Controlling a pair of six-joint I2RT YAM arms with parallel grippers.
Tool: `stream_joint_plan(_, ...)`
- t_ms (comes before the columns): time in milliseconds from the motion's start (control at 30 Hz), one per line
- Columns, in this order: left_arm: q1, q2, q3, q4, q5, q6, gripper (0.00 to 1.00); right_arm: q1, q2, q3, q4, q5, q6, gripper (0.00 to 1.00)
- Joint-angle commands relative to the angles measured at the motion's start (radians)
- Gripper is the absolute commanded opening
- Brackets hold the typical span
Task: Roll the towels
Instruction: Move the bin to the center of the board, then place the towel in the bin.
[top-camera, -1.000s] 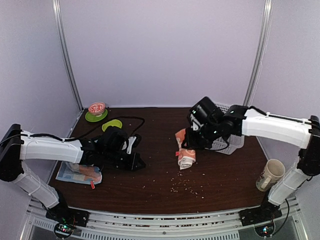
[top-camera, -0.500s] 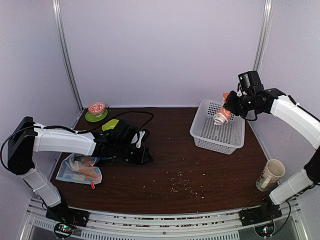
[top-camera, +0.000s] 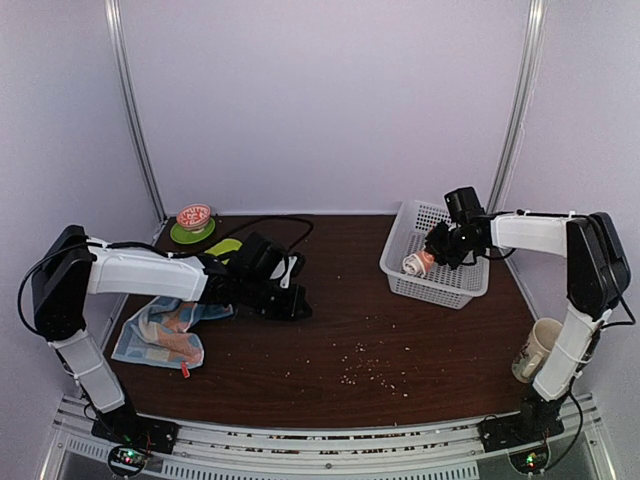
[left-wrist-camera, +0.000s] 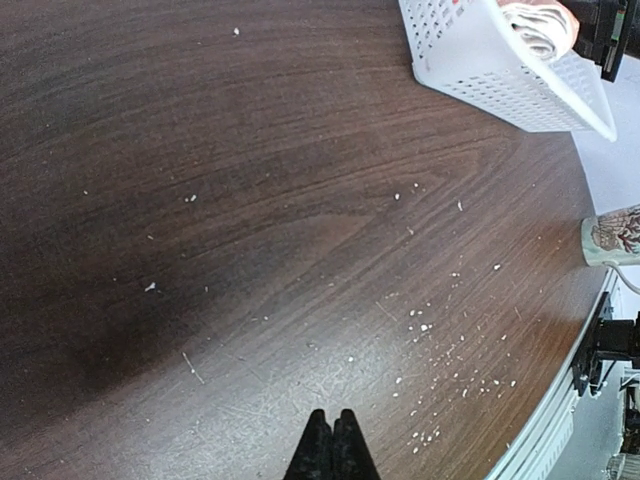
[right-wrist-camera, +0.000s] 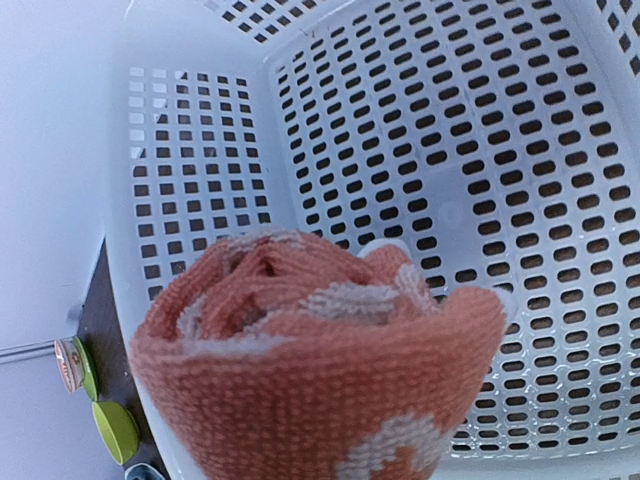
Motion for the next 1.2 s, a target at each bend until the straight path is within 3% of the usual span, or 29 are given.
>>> stream_joint_plan(0,0.013,0.014,0.034,0.015,0.021,0.013,0.0,0.037,-0.019,-0.058,0.115,-0.042,0.122,0.0)
stream_joint_plan(467,0.025,0.048,0.08,0.006,0.055,0.021,0.0,0.314,-0.175,-0.346,0.221,-0.009,0.325,0.0)
stream_joint_plan(733,0.033,-0.049,0.027,0.014,-0.024,0.005,0.0,0.447,-0.265,-0.354,0.122,-0.007,0.279,0.0)
stream_joint_plan(967,0.042,-0.062,0.047,-0.017,-0.044,0.032,0.0,0.289,-0.353,-0.157,-0.056,0.123,0.018,0.0)
stream_joint_plan(1167,0.049,-0.025,0.066,-0.011,-0.019,0.041,0.0,0.19,-0.114,0.187,-0.237,0.004,-0.302,0.0)
